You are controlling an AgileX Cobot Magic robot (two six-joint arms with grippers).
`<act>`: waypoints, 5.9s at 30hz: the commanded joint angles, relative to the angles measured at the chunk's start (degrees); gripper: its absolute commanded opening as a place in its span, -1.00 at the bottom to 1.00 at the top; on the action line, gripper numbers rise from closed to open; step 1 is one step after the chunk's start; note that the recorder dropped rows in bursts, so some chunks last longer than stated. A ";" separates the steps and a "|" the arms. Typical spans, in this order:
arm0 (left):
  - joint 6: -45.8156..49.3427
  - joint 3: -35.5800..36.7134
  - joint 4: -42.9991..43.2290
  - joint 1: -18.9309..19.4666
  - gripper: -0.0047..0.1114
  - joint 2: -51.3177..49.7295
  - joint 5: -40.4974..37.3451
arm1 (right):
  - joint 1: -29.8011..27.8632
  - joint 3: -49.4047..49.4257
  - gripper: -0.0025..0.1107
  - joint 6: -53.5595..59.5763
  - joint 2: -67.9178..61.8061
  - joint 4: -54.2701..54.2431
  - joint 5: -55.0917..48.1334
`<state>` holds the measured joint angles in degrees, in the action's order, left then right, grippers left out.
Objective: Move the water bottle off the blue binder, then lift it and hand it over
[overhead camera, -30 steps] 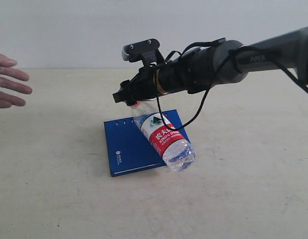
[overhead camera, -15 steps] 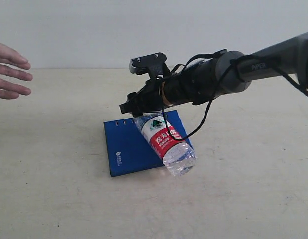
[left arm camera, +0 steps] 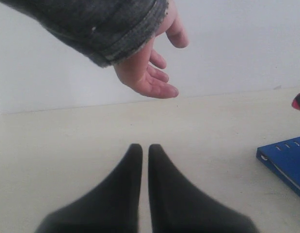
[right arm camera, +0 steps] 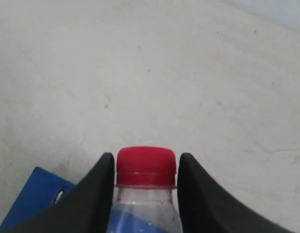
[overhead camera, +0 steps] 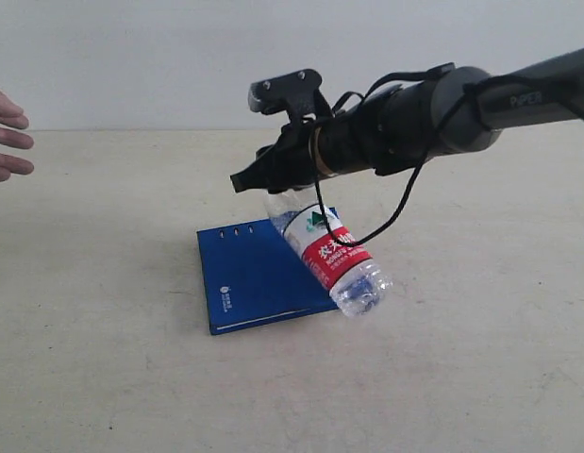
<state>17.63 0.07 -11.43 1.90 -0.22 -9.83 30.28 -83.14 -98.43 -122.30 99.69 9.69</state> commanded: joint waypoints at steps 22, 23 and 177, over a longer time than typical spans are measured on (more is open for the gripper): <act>0.27 -0.07 0.10 -0.30 -0.84 0.22 0.82 | -0.56 8.71 -0.96 5.98 14.42 0.26 -44.66; 0.27 -0.07 0.10 -0.30 -0.84 0.22 0.82 | -0.56 8.71 -0.96 5.40 14.83 0.26 -45.06; 18.85 -16.01 -46.44 -0.29 -0.84 -2.83 -14.78 | 6.87 39.71 0.08 110.73 38.81 -129.42 -23.81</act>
<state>25.53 -11.90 -50.32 1.90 -0.28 -16.68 40.48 -43.62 20.26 -80.58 -30.10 -12.29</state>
